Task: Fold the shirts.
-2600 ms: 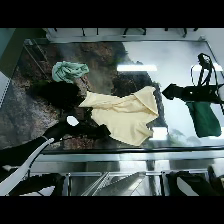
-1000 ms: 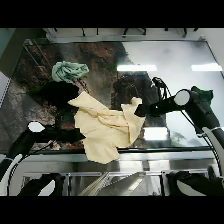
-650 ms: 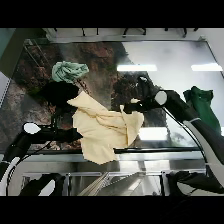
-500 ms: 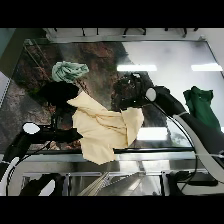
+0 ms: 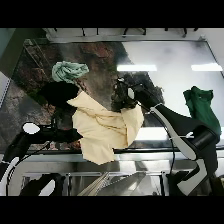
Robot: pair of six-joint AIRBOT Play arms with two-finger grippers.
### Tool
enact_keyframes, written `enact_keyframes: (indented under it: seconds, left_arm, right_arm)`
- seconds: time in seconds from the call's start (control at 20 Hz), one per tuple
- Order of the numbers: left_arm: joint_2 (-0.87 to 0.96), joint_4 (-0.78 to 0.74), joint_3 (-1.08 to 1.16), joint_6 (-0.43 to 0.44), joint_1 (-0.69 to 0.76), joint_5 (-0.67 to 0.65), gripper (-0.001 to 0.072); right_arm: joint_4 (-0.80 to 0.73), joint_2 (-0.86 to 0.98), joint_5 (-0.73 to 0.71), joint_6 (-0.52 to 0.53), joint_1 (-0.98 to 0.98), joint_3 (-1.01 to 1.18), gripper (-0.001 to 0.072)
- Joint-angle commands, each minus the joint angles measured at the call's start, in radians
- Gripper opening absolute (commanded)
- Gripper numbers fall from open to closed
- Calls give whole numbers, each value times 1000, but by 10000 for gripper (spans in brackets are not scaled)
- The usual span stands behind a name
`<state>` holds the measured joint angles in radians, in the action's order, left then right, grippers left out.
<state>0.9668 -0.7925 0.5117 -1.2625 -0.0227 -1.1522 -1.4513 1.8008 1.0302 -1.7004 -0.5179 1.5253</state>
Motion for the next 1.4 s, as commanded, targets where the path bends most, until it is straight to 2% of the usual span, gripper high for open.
enact_keyframes:
  seconds: [0.0, 0.1, 0.15, 0.2, 0.4, 0.65, 0.85, 1.05, 1.35]
  left_arm:
    - [-1, 1, 0, 16, -1, 1, 15]
    - [-1, 1, 0, 21, -1, 4, 14]
    - [-1, 1, 0, 25, -1, 4, 15]
    - [-1, 1, 0, 25, -1, 4, 15]
    - [-1, 1, 0, 25, -1, 5, 15]
    - [-3, -2, 48, 25, -1, -26, 15]
    - [-4, -2, 213, 24, -21, -80, 15]
    - [-21, 1, 338, 22, -108, -167, 15]
    - [-161, 3, 606, -101, -197, -165, 14]
  right_arm:
    - [-116, 27, 49, -58, -9, 18, 588]
    - [-116, 27, 72, -66, -10, 19, 565]
    - [-114, 26, 90, -61, -9, 19, 127]
    - [-111, 23, 96, -58, -9, 20, 24]
    - [-108, -61, 111, -58, -1, 72, 22]
    - [-120, -317, 268, -77, 97, 46, 22]
    - [-126, -581, 269, -124, 198, -159, 22]
    - [-127, -886, 279, -177, 287, -412, 22]
    - [-128, -1274, 296, -167, 498, -374, 21]
